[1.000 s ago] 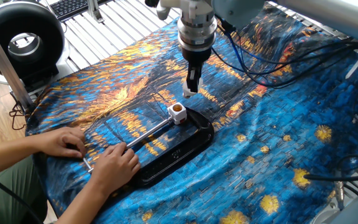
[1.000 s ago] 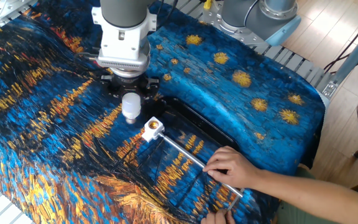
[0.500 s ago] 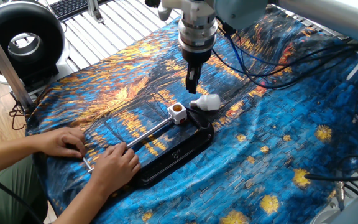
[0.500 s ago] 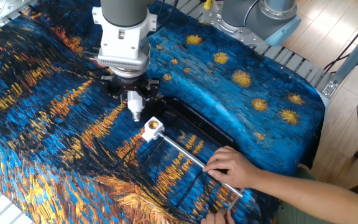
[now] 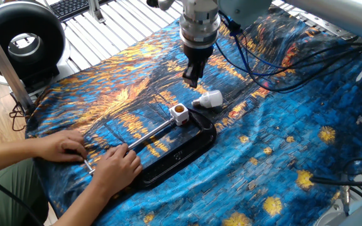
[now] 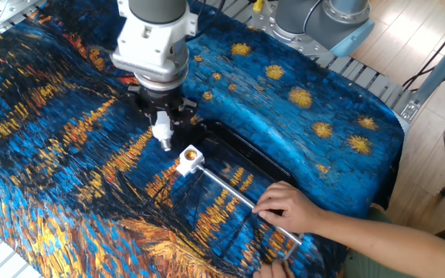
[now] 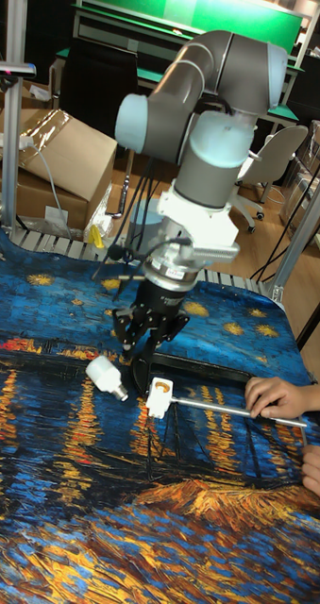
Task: Take out the light bulb by rotating it
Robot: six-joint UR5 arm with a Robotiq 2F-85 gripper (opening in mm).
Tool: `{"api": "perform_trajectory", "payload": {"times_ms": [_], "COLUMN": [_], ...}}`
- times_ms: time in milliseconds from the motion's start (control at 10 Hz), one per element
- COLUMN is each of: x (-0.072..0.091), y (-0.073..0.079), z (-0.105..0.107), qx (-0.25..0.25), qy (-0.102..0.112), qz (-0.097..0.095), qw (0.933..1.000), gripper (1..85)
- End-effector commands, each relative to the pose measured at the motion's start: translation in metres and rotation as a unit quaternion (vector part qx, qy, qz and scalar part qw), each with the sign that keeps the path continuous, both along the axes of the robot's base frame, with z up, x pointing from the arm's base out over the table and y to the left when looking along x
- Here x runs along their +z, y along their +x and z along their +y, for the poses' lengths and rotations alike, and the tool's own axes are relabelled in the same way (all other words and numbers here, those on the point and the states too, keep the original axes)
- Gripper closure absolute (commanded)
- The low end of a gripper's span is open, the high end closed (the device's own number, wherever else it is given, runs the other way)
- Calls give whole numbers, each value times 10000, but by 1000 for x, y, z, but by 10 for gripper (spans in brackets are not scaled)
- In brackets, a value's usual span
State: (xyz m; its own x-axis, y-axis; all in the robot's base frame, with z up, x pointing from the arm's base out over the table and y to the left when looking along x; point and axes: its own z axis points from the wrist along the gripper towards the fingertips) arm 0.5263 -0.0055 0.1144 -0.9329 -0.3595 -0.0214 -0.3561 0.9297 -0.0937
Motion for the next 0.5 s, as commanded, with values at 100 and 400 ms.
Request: {"api": "perform_trajectory", "payload": {"times_ms": [100,400], "x": [28,17], "y": [2,-7], "z": [34,38], "qx": [-1704,-2088], "qy": [390,433], "qz": [19,340], "qw": [9846,9764], "gripper": [633,780]}}
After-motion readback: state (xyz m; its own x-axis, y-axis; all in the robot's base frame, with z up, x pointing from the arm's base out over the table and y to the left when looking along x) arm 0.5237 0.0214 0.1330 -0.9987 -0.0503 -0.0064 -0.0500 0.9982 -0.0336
